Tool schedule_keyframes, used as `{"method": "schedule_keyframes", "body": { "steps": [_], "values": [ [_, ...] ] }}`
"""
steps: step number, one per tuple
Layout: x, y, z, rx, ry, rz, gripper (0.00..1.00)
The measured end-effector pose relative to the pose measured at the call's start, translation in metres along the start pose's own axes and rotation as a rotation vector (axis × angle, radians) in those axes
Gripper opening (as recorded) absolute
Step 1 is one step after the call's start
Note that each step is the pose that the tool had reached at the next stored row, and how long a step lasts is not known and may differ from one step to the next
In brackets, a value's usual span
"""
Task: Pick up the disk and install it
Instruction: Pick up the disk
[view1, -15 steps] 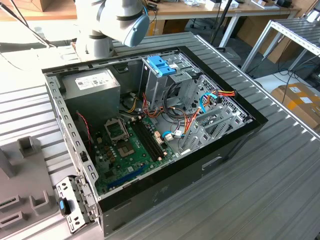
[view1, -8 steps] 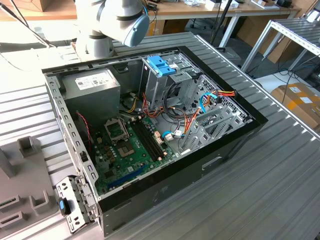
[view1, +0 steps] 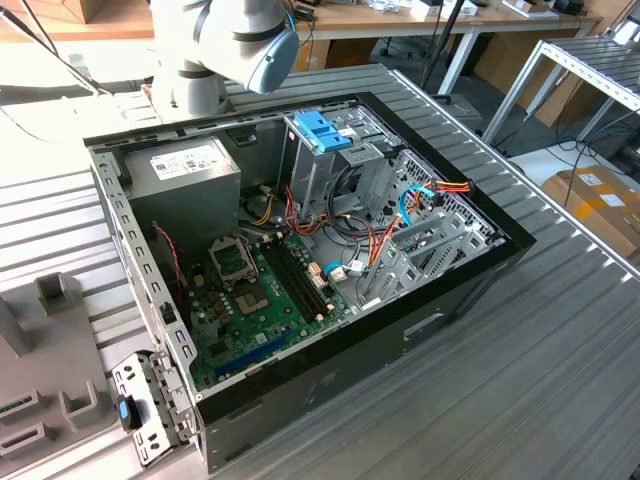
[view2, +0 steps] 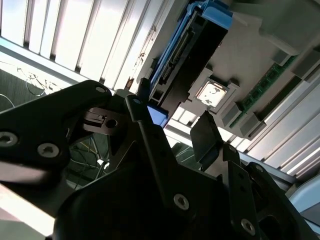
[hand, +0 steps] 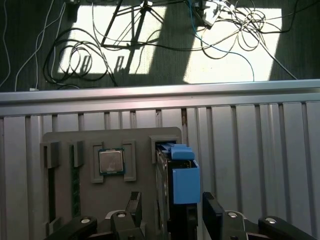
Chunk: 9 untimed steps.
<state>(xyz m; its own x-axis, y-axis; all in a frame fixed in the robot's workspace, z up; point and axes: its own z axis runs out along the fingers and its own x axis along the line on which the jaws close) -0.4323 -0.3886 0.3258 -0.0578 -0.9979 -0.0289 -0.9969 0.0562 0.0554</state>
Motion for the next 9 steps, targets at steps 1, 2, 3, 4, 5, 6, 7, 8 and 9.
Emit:
{"method": "schedule_keyframes", "body": {
  "steps": [1,2,3,4,5,6,7,8,9],
  "values": [
    [0.0,0.0,0.0003,0.0001,0.0,0.0,0.6],
    [0.0,0.0,0.0005,0.0,0.0,0.0,0.6],
    [0.0,0.0,0.0007,0.0001,0.0,0.0,0.6],
    [0.0,-0.0001,0.0008,0.0001,-0.0001,0.0,0.6],
    [0.0,-0.0001,0.001,0.0,0.0,0.0,0.6],
    [0.0,-0.0001,0.0012,0.0001,-0.0001,0.0,0.6],
    [0.0001,-0.0001,0.0015,0.0001,-0.0001,0.0,0.6],
    [0.0001,-0.0001,0.0017,0.0,0.0,0.0,0.6],
    [0.0001,-0.0001,0.0019,0.0,0.0,0.0,0.6]
  ]
}}
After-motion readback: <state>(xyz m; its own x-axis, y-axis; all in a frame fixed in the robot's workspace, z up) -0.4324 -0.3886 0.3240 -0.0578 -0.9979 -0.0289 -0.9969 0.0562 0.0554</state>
